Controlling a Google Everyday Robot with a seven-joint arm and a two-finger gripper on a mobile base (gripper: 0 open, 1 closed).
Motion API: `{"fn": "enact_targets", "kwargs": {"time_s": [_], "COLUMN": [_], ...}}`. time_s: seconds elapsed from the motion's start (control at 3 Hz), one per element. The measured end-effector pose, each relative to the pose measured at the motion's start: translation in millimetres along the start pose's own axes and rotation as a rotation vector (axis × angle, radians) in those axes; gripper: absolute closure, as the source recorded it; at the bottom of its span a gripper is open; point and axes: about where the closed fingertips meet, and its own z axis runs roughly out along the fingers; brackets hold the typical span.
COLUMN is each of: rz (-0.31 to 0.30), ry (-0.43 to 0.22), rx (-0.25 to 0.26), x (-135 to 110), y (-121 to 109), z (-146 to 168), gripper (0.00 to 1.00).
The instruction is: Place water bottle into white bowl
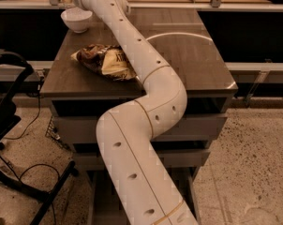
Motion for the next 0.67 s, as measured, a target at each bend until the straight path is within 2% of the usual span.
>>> {"fn": "enact_targets", "kwargs": {"time_s": [0.67], "rz": [0.001], "ry": [0.003], "rx": [-0.004], "x": [2.6], "y": [3.4], "z": [2.6], "gripper": [0.28]}}
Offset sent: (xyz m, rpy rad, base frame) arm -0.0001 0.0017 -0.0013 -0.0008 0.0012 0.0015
